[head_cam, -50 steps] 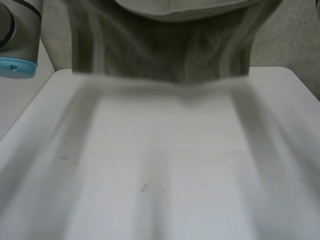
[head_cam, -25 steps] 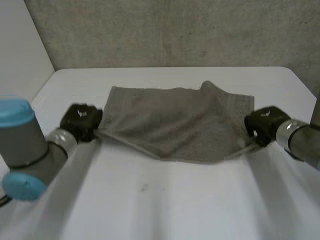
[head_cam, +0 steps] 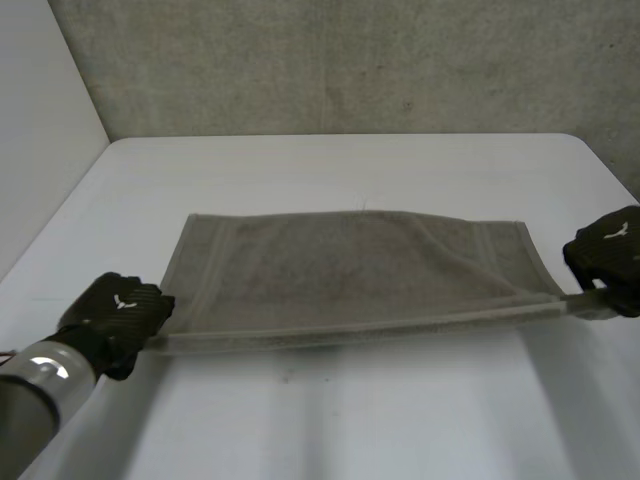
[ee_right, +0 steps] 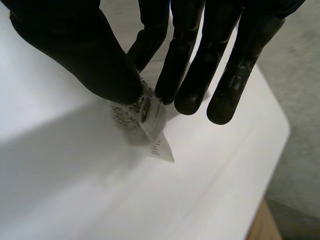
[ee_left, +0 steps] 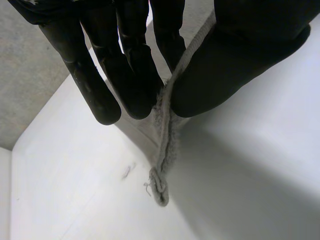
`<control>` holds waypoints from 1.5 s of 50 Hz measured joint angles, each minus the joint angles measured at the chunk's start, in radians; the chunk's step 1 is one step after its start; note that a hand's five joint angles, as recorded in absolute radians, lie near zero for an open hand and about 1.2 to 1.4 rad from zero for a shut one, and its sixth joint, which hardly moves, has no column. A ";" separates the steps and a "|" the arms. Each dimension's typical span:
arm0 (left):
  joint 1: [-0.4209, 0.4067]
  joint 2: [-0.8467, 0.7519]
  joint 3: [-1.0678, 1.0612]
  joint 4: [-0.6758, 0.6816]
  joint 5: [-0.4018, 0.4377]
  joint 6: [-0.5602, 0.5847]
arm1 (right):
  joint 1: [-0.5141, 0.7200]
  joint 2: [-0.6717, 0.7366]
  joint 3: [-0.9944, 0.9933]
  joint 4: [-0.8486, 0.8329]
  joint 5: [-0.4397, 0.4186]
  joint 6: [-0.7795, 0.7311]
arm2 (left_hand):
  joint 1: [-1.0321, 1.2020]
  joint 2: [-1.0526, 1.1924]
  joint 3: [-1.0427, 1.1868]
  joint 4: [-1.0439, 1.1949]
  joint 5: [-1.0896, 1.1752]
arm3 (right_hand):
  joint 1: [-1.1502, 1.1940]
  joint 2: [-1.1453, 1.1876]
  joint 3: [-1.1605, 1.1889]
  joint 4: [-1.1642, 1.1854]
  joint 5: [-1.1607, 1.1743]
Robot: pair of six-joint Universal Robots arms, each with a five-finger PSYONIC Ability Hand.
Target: Fold the towel.
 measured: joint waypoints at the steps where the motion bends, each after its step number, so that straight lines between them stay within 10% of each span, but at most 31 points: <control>1: 0.005 0.028 -0.007 -0.022 0.000 0.007 | -0.005 -0.015 -0.001 0.004 0.000 -0.004 | 0.000 0.000 0.000 0.000 0.000 | 0.000 0.000 0.000 0.000 0.000; 12: 0.009 0.098 0.023 -0.057 0.008 0.013 | -0.016 -0.002 0.015 -0.033 -0.001 -0.014 | 0.000 0.000 0.000 0.000 0.006 | 0.000 0.008 0.000 0.000 0.000; 39: -0.078 -0.783 0.885 0.165 -0.006 -0.059 | 0.112 0.586 -0.370 -0.430 0.111 0.282 | 0.000 0.000 0.000 0.000 0.013 | 0.004 0.008 0.000 0.000 0.009; 55: -0.082 -1.031 1.188 0.159 -0.033 -0.060 | 0.128 0.767 -0.587 -0.476 0.150 0.277 | 0.000 0.000 0.000 0.000 0.013 | 0.005 0.008 0.000 0.000 0.010; 59: -0.082 -1.061 1.225 0.157 -0.033 -0.061 | 0.128 0.791 -0.620 -0.486 0.147 0.278 | -0.003 -0.060 -0.047 -0.048 -0.021 | -0.256 -0.234 -0.227 -0.143 -0.112; 61: -0.083 -1.070 1.236 0.157 -0.033 -0.062 | 0.129 0.798 -0.631 -0.498 0.146 0.278 | -0.175 -0.227 -0.223 -0.226 -0.193 | -0.635 -0.601 -0.612 -0.535 -0.486; 65: -0.086 -1.074 1.248 0.160 -0.032 -0.066 | 0.131 0.798 -0.640 -0.540 0.148 0.282 | -0.682 -0.739 -0.730 -0.739 -0.706 | -0.635 -0.601 -0.612 -0.535 -0.486; 66: -0.088 -1.073 1.250 0.161 -0.032 -0.067 | 0.132 0.793 -0.641 -0.553 0.149 0.284 | -0.747 -0.810 -0.808 -0.797 -0.763 | -1.111 -0.948 -0.966 -0.948 -0.903; 75: -0.107 -0.927 1.141 0.158 -0.031 -0.169 | 0.127 0.589 -0.530 -0.645 0.145 0.410 | -0.979 -1.046 -1.041 -1.042 -0.993 | -1.141 -0.958 -0.976 -0.961 -0.924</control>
